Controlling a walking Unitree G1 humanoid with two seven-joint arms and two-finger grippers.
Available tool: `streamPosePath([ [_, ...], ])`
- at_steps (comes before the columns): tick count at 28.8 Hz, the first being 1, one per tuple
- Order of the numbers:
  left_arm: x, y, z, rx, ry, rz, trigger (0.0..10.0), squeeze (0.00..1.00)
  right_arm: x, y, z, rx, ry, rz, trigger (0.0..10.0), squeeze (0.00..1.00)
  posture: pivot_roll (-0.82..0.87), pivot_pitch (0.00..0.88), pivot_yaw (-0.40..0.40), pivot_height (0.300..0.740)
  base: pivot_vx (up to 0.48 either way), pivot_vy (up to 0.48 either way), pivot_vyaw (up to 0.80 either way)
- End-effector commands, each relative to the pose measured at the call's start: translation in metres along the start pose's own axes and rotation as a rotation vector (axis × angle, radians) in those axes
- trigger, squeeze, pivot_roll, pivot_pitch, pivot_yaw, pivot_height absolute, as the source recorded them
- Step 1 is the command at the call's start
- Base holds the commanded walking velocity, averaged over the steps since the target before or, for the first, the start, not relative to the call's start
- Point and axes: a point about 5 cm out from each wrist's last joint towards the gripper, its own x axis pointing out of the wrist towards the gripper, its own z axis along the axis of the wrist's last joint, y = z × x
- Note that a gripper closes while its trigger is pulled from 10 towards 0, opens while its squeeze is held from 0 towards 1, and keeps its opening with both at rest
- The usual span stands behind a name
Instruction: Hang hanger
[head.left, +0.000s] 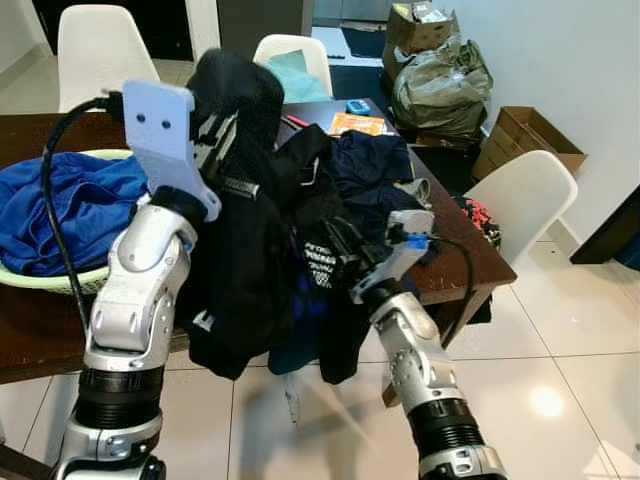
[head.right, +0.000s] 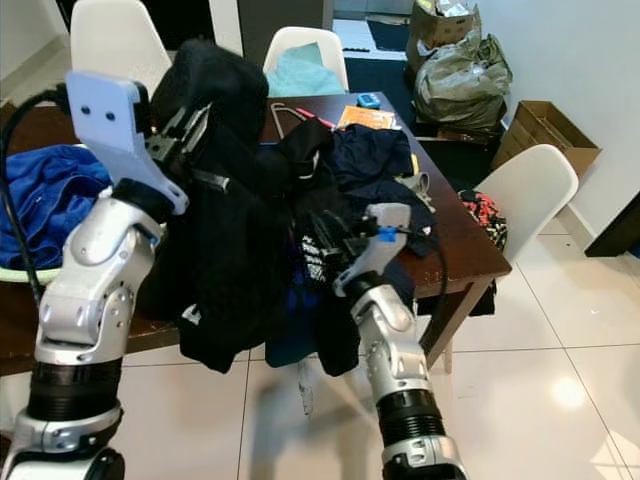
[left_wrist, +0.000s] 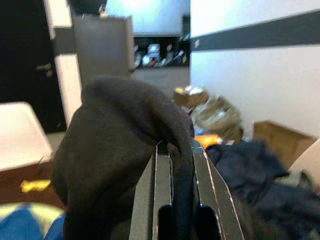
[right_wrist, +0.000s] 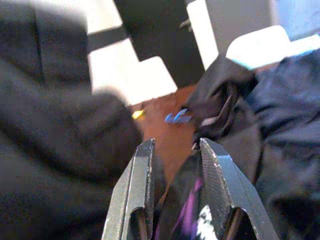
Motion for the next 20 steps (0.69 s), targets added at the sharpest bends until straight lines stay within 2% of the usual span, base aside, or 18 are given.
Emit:
streamPosePath([
  [1, -0.001, -0.004, 0.0, 0.032, -0.012, -0.015, 10.0, 0.0, 0.002, -0.002, 0.01, -0.007, -0.054, -0.022, 10.0, 0.0, 0.04, 0.101, -0.043, 0.74, 0.0, 0.0, 0.0],
  [4, -0.001, -0.01, 0.004, 0.048, -0.037, -0.046, 10.0, 0.0, 0.003, -0.003, 0.014, -0.003, -0.079, -0.028, 10.0, 0.0, 0.04, 0.101, -0.043, 0.74, 0.0, 0.0, 0.0],
  [6, 0.001, -0.018, 0.015, 0.074, -0.1, -0.096, 10.0, 0.0, 0.004, -0.002, 0.02, 0.008, -0.113, -0.032, 10.0, 0.0, 0.04, 0.098, -0.039, 0.74, 0.0, 0.0, -0.67],
  [8, 0.001, -0.02, 0.018, 0.076, -0.118, -0.107, 10.0, 0.0, 0.005, -0.002, 0.021, 0.013, -0.12, -0.033, 10.0, 0.0, 0.04, 0.098, -0.039, 0.74, 0.0, 0.0, -0.8],
  [10, 0.003, -0.03, 0.034, 0.036, -0.199, -0.179, 10.0, 0.0, 0.005, -0.002, 0.024, 0.015, -0.135, -0.037, 10.0, 0.0, 0.04, 0.098, -0.038, 0.74, 0.0, 0.0, -0.8],
  [11, 0.003, -0.039, 0.043, -0.014, -0.234, -0.237, 10.0, 0.0, 0.006, -0.001, 0.024, 0.014, -0.139, -0.038, 10.0, 0.0, 0.05, 0.096, -0.038, 0.74, 0.0, 0.0, -0.8],
  [12, 0.004, -0.045, 0.049, -0.048, -0.255, -0.278, 10.0, 0.0, 0.006, -0.001, 0.025, 0.014, -0.141, -0.038, 10.0, 0.0, 0.05, 0.096, -0.038, 0.74, 0.0, 0.0, -0.8],
  [13, 0.004, -0.045, 0.049, -0.048, -0.255, -0.278, 10.0, 0.0, 0.006, -0.001, 0.025, 0.014, -0.141, -0.038, 10.0, 0.0, 0.05, 0.096, -0.038, 0.74, 0.0, 0.0, -0.8],
  [16, -0.001, -0.071, 0.072, -0.198, -0.318, -0.438, 10.0, 0.0, 0.008, -0.001, 0.027, 0.017, -0.159, -0.053, 10.0, 0.0, 0.04, 0.094, -0.034, 0.74, 0.0, 0.0, -0.8],
  [17, -0.001, -0.071, 0.072, -0.198, -0.318, -0.438, 10.0, 0.0, 0.008, -0.001, 0.027, 0.017, -0.159, -0.053, 10.0, 0.0, 0.04, 0.094, -0.034, 0.74, 0.0, 0.0, -0.8],
  [20, -0.004, -0.086, 0.091, -0.32, -0.374, -0.545, 10.0, 0.0, 0.009, -0.005, 0.031, 0.023, -0.183, -0.08, 10.0, 0.0, 0.04, 0.091, -0.031, 0.74, 0.0, 0.0, -0.8],
])
